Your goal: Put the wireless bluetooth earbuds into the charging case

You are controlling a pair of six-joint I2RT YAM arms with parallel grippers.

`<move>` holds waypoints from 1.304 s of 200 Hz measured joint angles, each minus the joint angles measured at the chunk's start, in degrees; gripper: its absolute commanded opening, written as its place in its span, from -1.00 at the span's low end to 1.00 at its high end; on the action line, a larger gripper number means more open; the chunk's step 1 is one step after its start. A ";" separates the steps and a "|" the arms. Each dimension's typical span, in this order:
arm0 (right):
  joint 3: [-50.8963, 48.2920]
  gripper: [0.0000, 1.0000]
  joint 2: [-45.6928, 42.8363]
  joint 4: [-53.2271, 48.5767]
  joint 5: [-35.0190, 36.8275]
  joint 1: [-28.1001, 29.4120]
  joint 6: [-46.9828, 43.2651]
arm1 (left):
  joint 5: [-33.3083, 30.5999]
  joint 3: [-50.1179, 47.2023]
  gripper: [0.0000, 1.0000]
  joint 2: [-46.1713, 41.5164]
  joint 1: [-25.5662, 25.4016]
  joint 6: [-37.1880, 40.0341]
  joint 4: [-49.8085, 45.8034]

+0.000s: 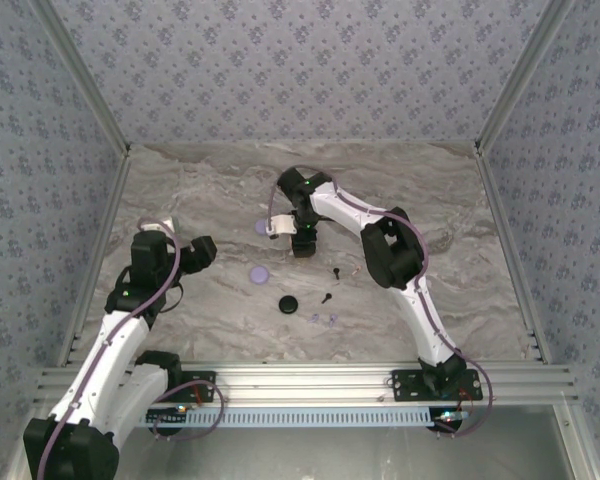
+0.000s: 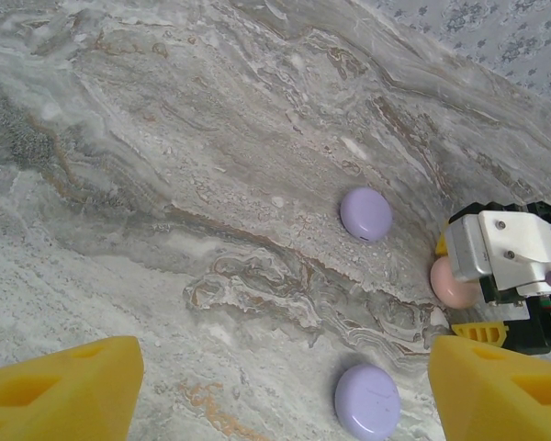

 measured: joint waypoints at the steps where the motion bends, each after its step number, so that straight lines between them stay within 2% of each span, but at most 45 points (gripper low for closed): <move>1: 0.00 0.44 0.00 -0.02 0.00 0.00 -0.02 | 0.00 0.00 0.62 0.00 0.00 0.02 0.00; 54: -1.05 0.34 -0.39 -0.04 -0.42 -0.11 0.00 | 0.00 0.00 0.62 0.68 0.00 -0.02 0.04; 176: -4.24 0.30 -2.19 1.01 -0.63 -0.50 -0.02 | 0.02 -0.11 0.62 0.79 0.00 -0.24 0.22; 261: -5.88 -0.01 -3.45 1.42 -1.38 -0.50 0.00 | 1.05 -0.11 0.61 0.81 0.00 -0.26 1.33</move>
